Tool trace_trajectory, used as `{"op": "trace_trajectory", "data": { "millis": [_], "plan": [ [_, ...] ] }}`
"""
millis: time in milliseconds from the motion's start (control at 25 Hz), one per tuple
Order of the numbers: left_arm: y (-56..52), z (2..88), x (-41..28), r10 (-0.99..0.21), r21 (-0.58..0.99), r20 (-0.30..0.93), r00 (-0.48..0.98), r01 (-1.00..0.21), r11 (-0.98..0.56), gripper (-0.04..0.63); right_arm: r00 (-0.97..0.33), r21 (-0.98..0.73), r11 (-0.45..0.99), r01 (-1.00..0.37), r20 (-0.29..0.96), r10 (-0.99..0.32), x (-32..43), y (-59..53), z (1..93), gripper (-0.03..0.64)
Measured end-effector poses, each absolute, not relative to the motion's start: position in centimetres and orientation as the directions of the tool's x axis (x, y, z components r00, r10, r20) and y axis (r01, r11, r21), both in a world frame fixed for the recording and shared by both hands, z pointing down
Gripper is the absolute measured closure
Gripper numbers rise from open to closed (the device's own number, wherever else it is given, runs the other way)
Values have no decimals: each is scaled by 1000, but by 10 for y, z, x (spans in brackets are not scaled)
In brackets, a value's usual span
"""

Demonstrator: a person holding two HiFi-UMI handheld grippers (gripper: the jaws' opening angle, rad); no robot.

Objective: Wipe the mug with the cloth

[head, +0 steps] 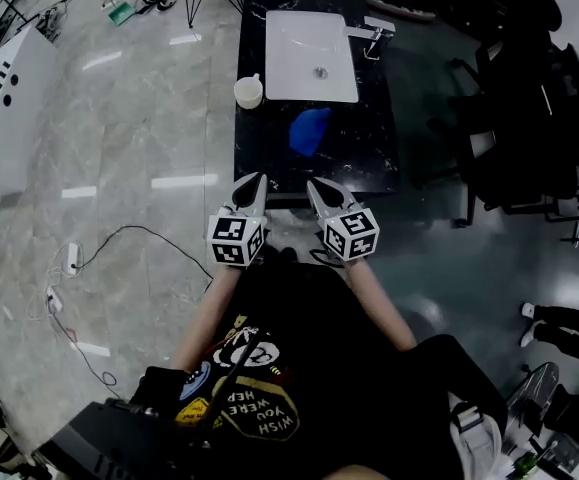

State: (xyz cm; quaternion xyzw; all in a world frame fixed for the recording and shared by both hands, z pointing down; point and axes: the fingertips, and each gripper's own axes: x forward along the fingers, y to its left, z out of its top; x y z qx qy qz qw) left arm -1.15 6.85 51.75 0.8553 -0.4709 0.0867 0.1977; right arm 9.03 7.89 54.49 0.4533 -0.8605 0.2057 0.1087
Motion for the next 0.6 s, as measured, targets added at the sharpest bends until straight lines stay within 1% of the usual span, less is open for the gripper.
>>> {"op": "trace_trajectory", "data": {
  "millis": [240, 400, 600],
  "plan": [
    [21, 499, -27, -776, 250, 294, 558, -829, -501, 593, -546, -234, 493, -838, 355, -759, 77, 35, 527, 614],
    [15, 500, -34, -754, 262, 302, 583, -811, -522, 594, -540, -232, 487, -842, 376, -753, 62, 23, 530, 614],
    [2, 520, -39, -740, 289, 327, 587, -808, -513, 593, -558, -205, 525, -826, 423, -714, 45, 11, 541, 614]
  ]
}}
